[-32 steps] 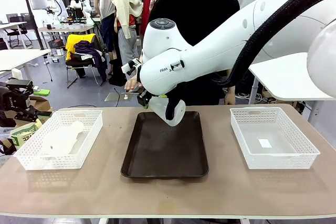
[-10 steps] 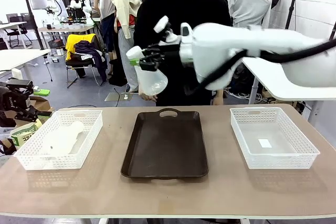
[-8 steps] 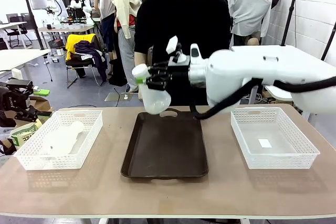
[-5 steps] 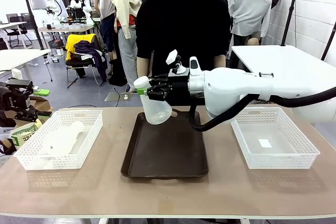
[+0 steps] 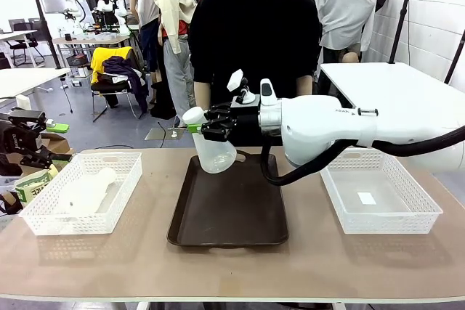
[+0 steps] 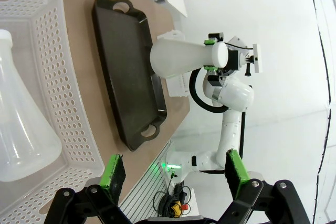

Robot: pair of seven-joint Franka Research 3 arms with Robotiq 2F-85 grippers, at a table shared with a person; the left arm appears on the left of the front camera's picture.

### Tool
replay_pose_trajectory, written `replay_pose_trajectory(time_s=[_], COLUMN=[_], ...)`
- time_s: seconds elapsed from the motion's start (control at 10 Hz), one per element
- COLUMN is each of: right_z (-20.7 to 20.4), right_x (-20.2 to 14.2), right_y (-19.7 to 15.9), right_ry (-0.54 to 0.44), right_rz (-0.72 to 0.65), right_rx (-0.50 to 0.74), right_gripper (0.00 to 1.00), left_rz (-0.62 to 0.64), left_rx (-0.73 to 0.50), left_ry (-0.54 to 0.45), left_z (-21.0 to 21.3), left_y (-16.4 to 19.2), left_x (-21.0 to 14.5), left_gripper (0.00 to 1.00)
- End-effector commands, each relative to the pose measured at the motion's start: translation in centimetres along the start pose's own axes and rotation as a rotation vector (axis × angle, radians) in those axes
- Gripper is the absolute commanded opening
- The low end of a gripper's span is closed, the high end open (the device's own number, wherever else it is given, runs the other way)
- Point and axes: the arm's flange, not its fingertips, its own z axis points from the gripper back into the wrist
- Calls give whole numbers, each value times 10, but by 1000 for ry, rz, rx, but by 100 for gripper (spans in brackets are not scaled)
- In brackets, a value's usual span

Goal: Prepare the laboratory tools.
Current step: Place the picked Big flask upright in the Handle tray as instructed by the person.

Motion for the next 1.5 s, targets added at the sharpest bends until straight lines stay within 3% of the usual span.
replay_pose_trajectory(time_s=[0.0,0.7,1.4], right_z=[5,12,-15], right_x=[-8,-58,-109], right_y=[-12,-60,-69], right_ry=[-21,-47,-26], right_rz=[-3,-50,-143], right_rx=[0,-61,65], right_gripper=[0,0,0], left_rz=[-3,-3,-3], left_rx=[0,0,0], left_ry=[-4,-4,-4], left_z=[1,1,1], left_y=[-1,-1,-1], left_x=[0,0,0], left_gripper=[100,100,100])
